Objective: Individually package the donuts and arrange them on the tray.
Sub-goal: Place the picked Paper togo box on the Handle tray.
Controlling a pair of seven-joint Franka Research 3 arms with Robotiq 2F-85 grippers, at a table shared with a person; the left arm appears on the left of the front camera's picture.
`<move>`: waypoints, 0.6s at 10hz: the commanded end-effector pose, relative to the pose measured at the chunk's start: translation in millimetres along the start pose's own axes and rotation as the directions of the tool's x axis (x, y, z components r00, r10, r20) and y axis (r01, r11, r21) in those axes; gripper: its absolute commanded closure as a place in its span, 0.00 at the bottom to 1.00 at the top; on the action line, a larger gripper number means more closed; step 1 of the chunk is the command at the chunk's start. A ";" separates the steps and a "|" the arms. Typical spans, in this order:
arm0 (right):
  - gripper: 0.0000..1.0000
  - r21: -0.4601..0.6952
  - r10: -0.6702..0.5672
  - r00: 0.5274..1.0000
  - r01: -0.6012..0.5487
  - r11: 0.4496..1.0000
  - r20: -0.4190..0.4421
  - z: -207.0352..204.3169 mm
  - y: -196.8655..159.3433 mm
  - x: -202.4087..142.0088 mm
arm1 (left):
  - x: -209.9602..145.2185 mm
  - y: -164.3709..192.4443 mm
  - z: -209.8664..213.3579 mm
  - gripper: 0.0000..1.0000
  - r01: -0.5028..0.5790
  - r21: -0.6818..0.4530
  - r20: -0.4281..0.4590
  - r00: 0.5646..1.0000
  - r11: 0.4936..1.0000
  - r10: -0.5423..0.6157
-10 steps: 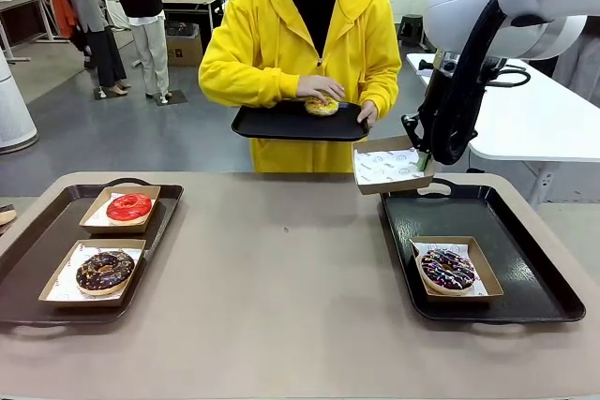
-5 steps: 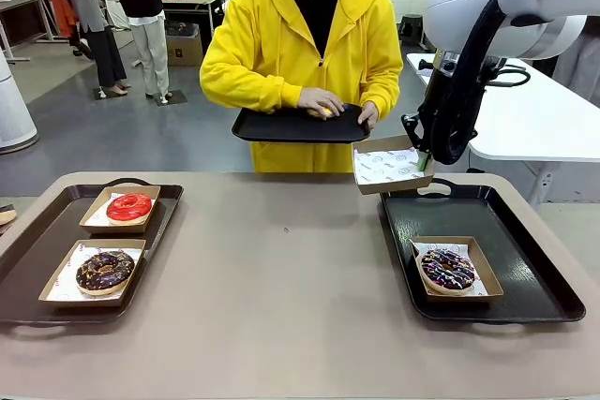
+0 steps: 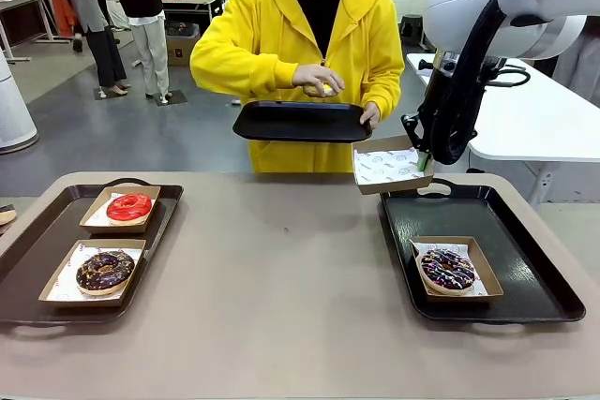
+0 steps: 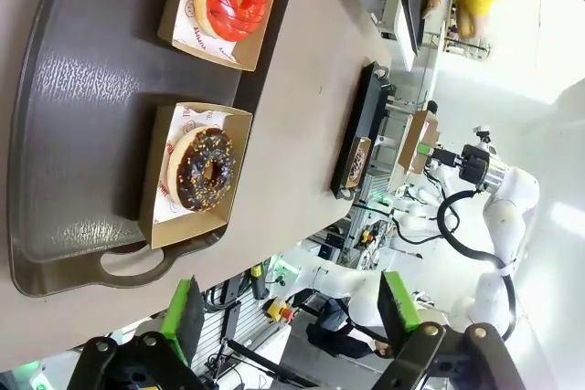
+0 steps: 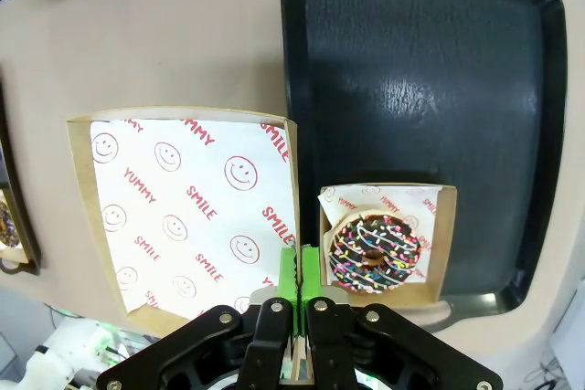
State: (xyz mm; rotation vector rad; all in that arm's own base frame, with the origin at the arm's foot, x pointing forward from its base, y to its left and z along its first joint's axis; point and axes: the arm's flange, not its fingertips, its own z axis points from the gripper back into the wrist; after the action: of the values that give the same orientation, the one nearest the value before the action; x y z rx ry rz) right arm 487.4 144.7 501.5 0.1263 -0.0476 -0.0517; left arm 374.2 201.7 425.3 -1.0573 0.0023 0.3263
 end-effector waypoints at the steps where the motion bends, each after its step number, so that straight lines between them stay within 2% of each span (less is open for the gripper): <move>1: 1.00 0.000 0.000 1.000 0.000 1.000 -0.001 -0.4 -0.1 -0.5 | -2.6 1.2 1.5 0.00 0.005 0.017 0.009 1.000 1.000 -0.005; 6: 1.00 0.000 0.000 1.000 0.000 1.000 -0.001 -0.4 -0.1 -0.5 | -2.6 1.2 1.5 0.00 0.005 0.017 0.009 1.000 1.000 -0.005</move>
State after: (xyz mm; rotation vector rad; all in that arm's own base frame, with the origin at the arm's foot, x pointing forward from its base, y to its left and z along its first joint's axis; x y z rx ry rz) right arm 487.4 144.6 501.5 0.1263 -0.0476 -0.0517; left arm 374.0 202.0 425.3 -1.0570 0.0017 0.3272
